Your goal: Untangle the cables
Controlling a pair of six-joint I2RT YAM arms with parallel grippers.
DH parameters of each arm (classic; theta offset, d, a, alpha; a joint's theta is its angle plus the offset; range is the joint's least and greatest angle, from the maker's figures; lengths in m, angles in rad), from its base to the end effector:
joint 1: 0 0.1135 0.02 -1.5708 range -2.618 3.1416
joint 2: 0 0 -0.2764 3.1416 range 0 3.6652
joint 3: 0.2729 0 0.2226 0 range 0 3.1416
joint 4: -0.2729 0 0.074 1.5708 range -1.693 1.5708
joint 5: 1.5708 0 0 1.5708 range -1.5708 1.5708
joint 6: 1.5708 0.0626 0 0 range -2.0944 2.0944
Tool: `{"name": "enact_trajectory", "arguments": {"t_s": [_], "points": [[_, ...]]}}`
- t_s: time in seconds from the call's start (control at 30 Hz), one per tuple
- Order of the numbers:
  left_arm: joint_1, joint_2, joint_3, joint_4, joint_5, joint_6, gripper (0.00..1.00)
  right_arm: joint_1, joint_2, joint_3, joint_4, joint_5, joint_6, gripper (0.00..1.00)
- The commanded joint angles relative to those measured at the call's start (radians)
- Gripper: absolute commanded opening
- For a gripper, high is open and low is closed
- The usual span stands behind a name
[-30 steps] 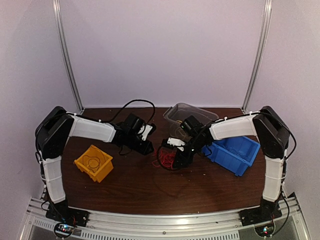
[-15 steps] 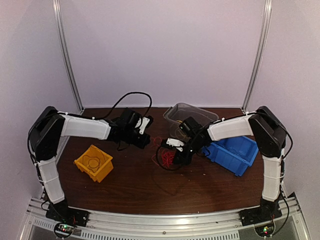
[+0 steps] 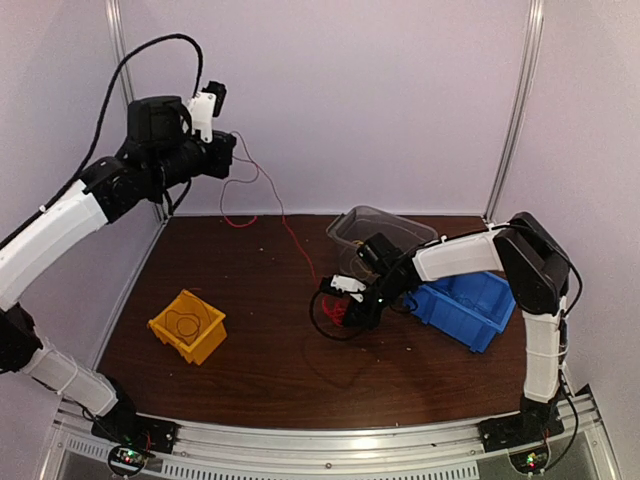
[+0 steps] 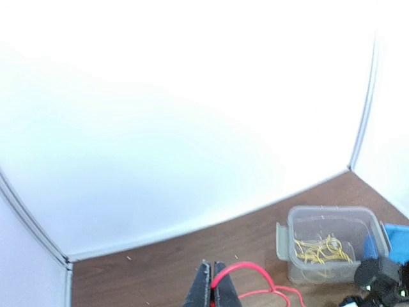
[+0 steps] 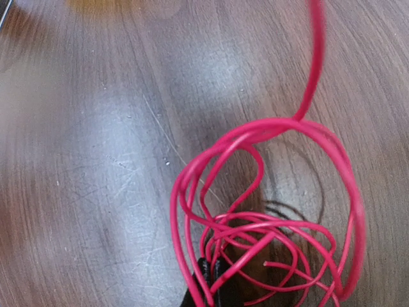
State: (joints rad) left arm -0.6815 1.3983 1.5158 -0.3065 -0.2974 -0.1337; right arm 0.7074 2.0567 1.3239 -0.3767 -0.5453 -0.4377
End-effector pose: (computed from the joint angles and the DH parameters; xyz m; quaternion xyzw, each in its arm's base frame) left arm 0.2522 -0.1810 0.4454 0.1153 0.7593 -0.1450 0.6238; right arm 0.2870 0.2881 0.1449 -0.5597 0.7547 0.2894 0.1829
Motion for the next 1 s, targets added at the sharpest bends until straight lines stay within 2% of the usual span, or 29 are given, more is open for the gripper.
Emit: {"name": "enact_trajectory", "arguments": {"t_s": [0.0,0.13,0.43,0.5,0.57,0.63,0.7,0.83,0.97], "points": [[0.005,-0.08,0.169,-0.047,-0.188,0.121,0.0,0.001,0.069,-0.015,-0.062,0.046,0.005,0.0],[0.005,-0.115,0.253,-0.063,-0.214,0.166,0.0,0.001,0.069,-0.011,-0.067,0.046,0.004,0.0],[0.006,-0.237,0.294,0.08,-0.286,0.244,0.0,0.0,0.101,0.011,-0.09,0.044,0.01,0.0],[0.005,-0.243,0.32,0.103,-0.313,0.278,0.0,0.001,0.104,0.014,-0.091,0.045,0.014,0.08],[0.005,-0.237,0.357,0.109,-0.333,0.306,0.0,0.001,0.109,0.014,-0.092,0.047,0.019,0.27],[0.005,-0.215,0.41,0.082,-0.335,0.315,0.0,0.001,0.103,0.013,-0.093,0.051,0.019,0.35],[0.005,-0.205,0.431,0.071,-0.324,0.314,0.0,0.0,0.091,0.006,-0.09,0.057,0.019,0.39],[0.005,-0.205,0.433,0.076,-0.334,0.317,0.0,-0.005,0.065,-0.015,-0.085,0.064,0.02,0.4],[0.005,-0.222,0.448,0.164,-0.377,0.384,0.0,-0.016,0.048,-0.025,-0.087,0.074,0.02,0.41]]}}
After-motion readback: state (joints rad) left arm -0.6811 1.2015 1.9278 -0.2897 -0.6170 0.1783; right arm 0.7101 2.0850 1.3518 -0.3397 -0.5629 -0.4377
